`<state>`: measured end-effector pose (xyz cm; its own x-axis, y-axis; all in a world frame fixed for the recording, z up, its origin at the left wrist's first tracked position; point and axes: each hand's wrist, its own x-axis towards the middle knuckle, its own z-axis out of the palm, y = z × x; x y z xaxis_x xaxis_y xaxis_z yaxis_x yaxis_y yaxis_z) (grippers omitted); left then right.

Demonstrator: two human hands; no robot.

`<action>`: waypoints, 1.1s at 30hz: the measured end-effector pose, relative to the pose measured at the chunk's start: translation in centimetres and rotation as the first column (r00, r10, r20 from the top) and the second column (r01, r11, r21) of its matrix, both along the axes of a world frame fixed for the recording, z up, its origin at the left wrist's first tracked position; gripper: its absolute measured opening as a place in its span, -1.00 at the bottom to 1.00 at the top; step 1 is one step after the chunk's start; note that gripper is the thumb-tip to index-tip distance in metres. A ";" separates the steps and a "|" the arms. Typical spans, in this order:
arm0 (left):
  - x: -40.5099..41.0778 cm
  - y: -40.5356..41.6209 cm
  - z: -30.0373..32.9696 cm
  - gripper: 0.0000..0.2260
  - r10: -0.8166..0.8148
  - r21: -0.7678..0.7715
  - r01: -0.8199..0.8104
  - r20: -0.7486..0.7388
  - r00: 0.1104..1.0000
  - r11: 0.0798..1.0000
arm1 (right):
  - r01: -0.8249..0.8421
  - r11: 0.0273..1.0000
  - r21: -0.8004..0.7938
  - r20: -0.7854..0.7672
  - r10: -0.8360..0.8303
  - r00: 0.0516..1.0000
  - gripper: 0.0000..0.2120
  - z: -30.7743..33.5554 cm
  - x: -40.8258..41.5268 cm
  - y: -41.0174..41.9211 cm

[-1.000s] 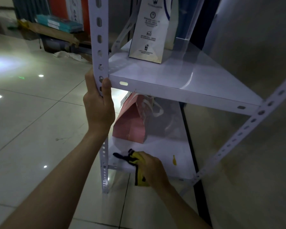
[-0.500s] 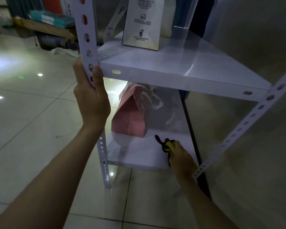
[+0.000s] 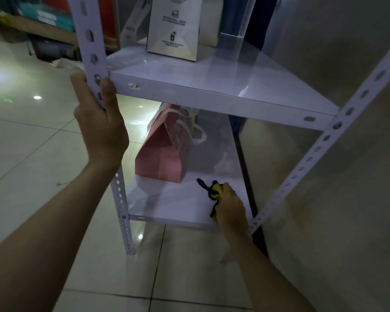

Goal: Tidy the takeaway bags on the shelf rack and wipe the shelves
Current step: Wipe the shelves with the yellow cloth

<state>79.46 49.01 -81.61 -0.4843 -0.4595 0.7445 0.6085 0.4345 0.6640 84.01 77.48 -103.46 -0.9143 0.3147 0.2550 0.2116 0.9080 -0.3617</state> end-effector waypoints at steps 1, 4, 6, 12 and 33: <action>0.0 0.1 0.0 -0.88 0.010 0.000 -0.010 0.002 1.000 1.000 | 0.027 0.999 -0.027 -0.008 -0.027 1.000 -0.74 -0.1 0.0 -0.5; 0.1 0.2 0.1 -0.92 0.020 -0.001 -0.020 0.007 1.000 1.000 | 0.019 1.000 -0.018 -0.040 -0.019 0.999 -0.80 -0.6 0.9 -3.7; 0.1 0.2 0.2 -0.92 0.009 -0.001 -0.009 0.014 1.000 1.000 | -0.086 0.996 0.027 -0.083 0.088 0.993 -0.83 -1.1 2.1 -5.9; 0.3 -0.2 0.1 -0.91 0.004 -0.018 -0.004 0.046 0.999 1.000 | -0.347 0.928 -0.134 -0.057 0.343 0.938 -0.74 -0.3 2.2 -4.3; 3.8 -0.7 -2.1 -0.83 -0.180 -0.002 0.187 0.277 0.944 0.982 | -0.386 0.921 0.050 0.026 0.385 0.922 -0.70 0.6 5.3 -13.7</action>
<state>83.25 48.27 -83.75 -0.7454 -0.3246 0.5822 0.4755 0.3531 0.8057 89.33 63.77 -102.87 -0.9662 -0.0770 0.2461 -0.1537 0.9382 -0.3101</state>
